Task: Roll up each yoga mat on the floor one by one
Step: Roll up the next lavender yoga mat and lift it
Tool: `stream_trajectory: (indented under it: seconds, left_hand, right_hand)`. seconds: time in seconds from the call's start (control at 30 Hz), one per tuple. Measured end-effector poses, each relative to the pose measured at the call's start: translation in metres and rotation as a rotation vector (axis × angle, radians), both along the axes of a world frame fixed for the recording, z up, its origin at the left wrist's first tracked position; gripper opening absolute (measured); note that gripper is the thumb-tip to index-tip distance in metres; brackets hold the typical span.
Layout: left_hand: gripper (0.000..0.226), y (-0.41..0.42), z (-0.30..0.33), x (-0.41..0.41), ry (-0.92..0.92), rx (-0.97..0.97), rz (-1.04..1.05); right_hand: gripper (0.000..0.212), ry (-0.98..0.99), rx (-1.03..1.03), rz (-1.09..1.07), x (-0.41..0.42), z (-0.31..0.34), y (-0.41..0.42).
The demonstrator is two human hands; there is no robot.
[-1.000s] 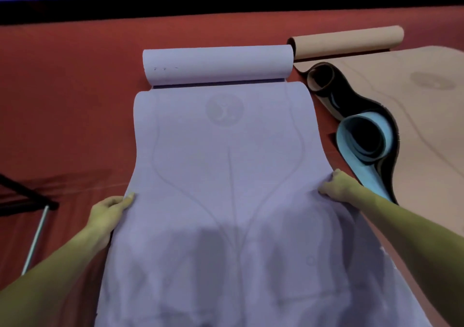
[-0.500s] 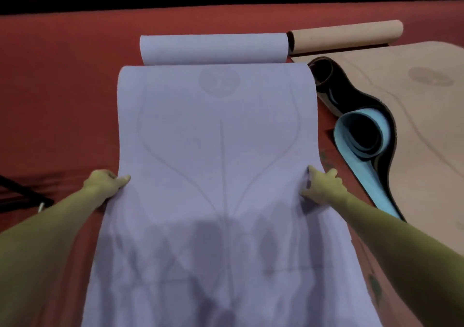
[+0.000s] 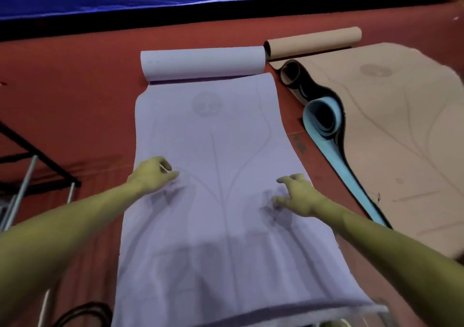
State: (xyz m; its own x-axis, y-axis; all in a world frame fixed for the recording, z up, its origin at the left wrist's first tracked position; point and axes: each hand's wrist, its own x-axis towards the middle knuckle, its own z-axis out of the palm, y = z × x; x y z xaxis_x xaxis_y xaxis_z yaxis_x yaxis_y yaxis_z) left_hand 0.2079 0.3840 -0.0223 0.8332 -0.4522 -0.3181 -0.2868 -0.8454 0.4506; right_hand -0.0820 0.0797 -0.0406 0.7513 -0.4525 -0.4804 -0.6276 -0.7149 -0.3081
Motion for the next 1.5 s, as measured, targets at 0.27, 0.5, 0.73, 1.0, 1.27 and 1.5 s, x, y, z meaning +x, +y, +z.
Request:
stream_trajectory:
  seconds: [0.27, 0.5, 0.73, 1.0, 1.27, 1.5]
  left_hand:
    - [0.023, 0.003, 0.122, -0.128, 0.15, -0.08, -0.468]
    - [0.043, 0.123, 0.019, -0.215, 0.192, 0.036, -0.618]
    - [0.041, 0.178, -0.057, -0.249, -0.047, -0.188, -0.748]
    - [0.033, 0.17, -0.097, -0.257, -0.528, -0.153, -0.846]
    - [0.043, 0.173, -0.108, -0.266, -0.568, -0.098, -0.941]
    - [0.053, 0.175, -0.112, -0.264, -0.461, -0.02, -0.761]
  right_hand:
    - [0.048, -0.096, 0.292, 0.359, -0.082, 0.087, 0.092]
    - [0.023, -0.046, 0.094, 0.507, -0.166, 0.0, 0.12]
    - [0.018, -0.096, 0.216, 0.16, -0.188, -0.059, 0.143]
    - [0.017, -0.343, -0.276, 0.241, -0.2, -0.081, 0.158]
    - [0.05, -0.415, -0.287, 0.435, -0.227, -0.099, 0.155]
    - [0.042, -0.417, -0.161, 0.381, -0.214, -0.101, 0.143]
